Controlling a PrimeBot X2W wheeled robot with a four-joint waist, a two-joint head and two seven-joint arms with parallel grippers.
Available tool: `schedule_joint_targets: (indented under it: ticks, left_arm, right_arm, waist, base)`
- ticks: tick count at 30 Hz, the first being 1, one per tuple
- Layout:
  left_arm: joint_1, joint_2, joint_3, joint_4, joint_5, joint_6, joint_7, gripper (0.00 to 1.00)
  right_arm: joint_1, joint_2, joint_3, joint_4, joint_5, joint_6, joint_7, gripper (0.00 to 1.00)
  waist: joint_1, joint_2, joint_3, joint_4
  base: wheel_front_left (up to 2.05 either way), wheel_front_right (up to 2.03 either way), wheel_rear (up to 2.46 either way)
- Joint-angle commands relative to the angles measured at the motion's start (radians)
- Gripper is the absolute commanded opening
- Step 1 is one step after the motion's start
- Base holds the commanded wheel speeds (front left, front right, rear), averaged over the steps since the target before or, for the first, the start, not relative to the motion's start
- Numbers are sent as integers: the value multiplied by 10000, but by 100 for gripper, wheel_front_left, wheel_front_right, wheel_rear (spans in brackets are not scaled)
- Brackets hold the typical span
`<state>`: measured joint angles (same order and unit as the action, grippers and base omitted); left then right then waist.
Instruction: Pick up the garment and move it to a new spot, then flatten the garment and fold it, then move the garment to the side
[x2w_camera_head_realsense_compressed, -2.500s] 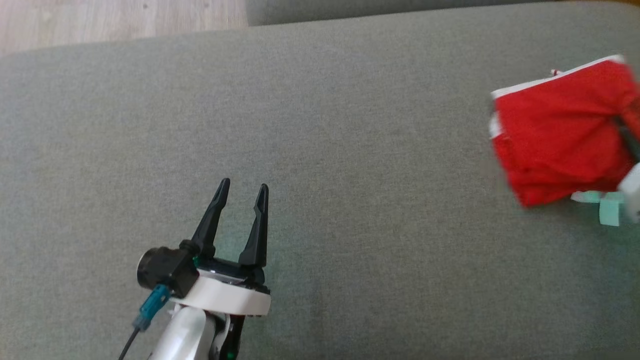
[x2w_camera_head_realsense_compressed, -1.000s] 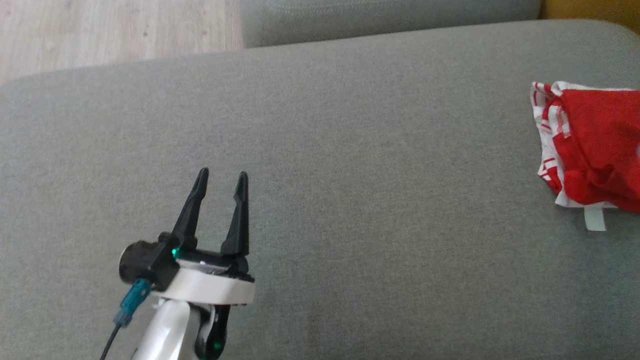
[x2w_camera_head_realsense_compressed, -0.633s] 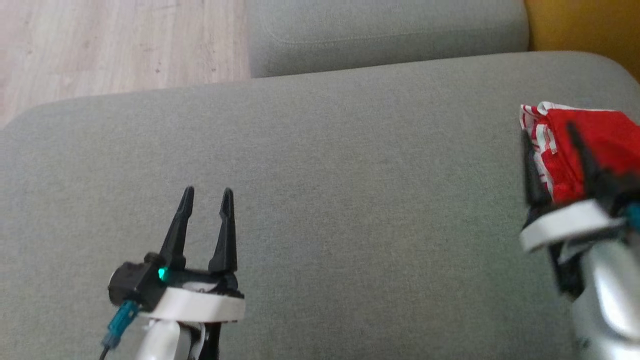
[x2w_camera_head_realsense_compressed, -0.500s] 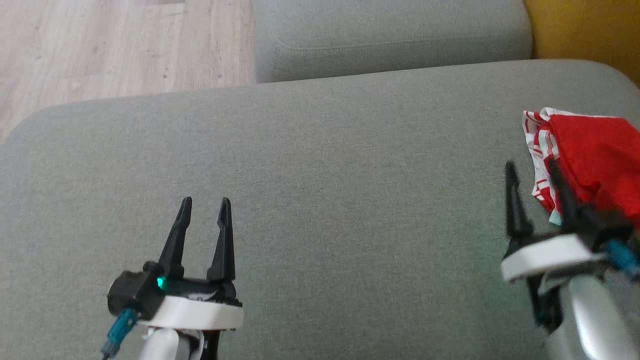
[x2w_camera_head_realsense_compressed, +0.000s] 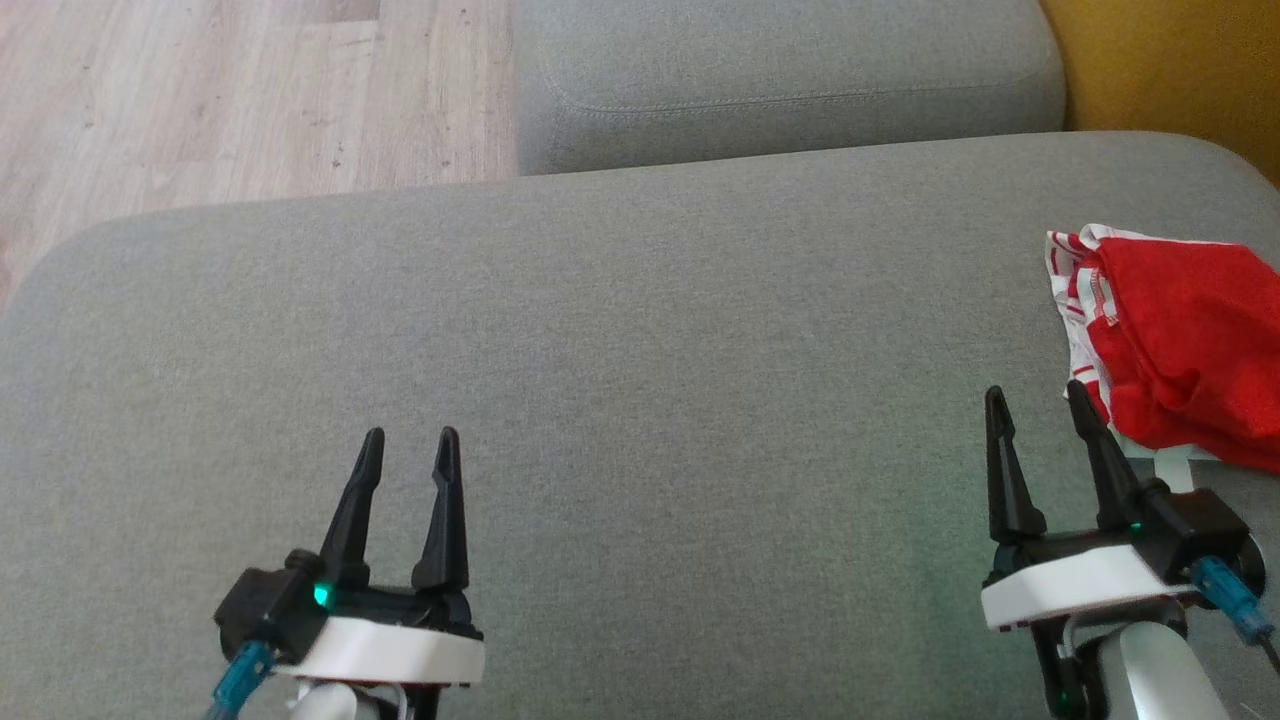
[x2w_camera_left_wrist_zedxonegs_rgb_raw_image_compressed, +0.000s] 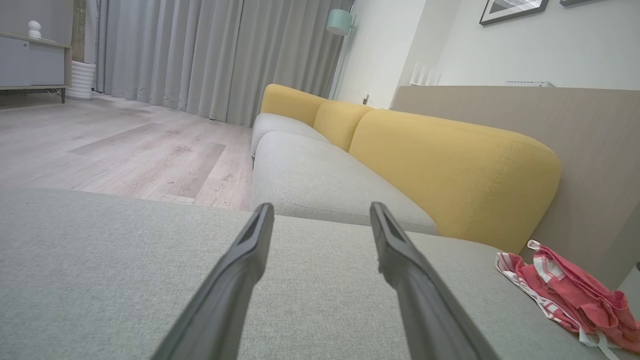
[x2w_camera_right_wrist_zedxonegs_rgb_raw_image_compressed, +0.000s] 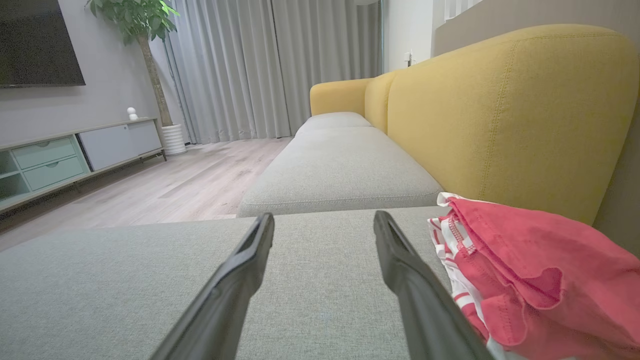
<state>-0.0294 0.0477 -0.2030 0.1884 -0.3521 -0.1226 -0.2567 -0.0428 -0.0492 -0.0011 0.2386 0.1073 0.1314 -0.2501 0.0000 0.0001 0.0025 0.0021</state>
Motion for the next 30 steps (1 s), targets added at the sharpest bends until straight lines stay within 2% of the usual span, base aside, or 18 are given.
schedule_joint_targets:
  ticks: [1, 5, 30]
  left_arm:
    - [-240, 26, 299, -319, -47, 20, -51, 100]
    - [-221, 26, 350, -164, -319, 14, -51, 100]
    - [-187, 26, 525, -230, -396, 30, -51, 100]
  right_arm:
    - [-197, -14, 271, -366, 75, -7, -115, 100]
    - [-216, -13, 241, -424, 108, -7, -115, 100]
    - [-168, -11, 407, -306, 119, -7, -116, 100]
  waist:
    - [0, -1, 7, 4]
    - [0, -1, 15, 11]
    - [0, -1, -74, 16]
  base:
    - [0, 0, 0]
    - [0, 0, 0]
    - [0, 0, 0]
